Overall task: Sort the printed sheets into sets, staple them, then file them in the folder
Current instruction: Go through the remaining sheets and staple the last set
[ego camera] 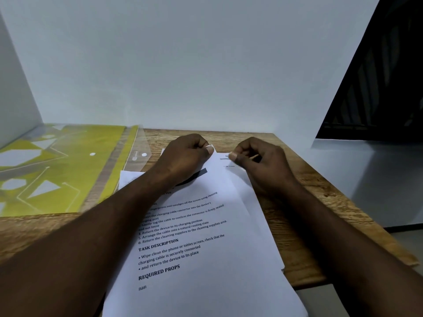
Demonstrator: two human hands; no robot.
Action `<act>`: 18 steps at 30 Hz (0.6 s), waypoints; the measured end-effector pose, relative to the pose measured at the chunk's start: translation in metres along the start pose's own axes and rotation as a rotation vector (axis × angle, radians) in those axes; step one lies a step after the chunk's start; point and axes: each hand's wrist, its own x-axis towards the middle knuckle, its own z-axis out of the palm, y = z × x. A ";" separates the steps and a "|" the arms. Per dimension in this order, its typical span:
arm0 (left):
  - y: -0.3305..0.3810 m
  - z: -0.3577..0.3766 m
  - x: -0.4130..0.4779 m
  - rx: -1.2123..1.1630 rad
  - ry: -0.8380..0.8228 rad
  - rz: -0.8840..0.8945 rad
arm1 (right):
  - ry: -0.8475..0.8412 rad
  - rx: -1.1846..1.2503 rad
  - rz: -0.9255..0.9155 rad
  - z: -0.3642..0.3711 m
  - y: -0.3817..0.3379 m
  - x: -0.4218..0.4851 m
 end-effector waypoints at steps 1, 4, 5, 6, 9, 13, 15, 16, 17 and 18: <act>0.000 0.000 0.000 0.023 0.009 0.031 | -0.053 0.035 -0.024 0.004 -0.002 -0.001; 0.001 -0.001 0.000 0.076 0.012 0.093 | -0.166 0.150 -0.020 0.012 -0.005 -0.003; 0.001 -0.001 0.000 0.084 0.011 0.097 | -0.196 0.185 -0.003 0.013 -0.005 -0.003; 0.002 -0.001 0.000 0.087 0.013 0.099 | -0.217 0.208 0.010 0.013 -0.005 -0.004; 0.005 0.000 -0.002 0.073 0.013 0.090 | -0.219 0.210 0.048 0.012 -0.006 -0.003; 0.008 -0.001 -0.004 0.079 0.010 0.125 | -0.235 0.210 0.097 0.014 -0.003 -0.001; 0.008 -0.001 -0.004 0.078 0.013 0.145 | -0.262 0.222 0.123 0.015 -0.003 -0.002; 0.008 -0.001 -0.004 0.077 0.016 0.153 | -0.276 0.233 0.130 0.015 -0.004 -0.002; 0.008 -0.001 -0.004 0.080 0.018 0.160 | -0.283 0.243 0.137 0.016 -0.003 -0.002; 0.008 -0.002 -0.004 0.090 0.022 0.168 | -0.283 0.249 0.143 0.017 -0.002 -0.002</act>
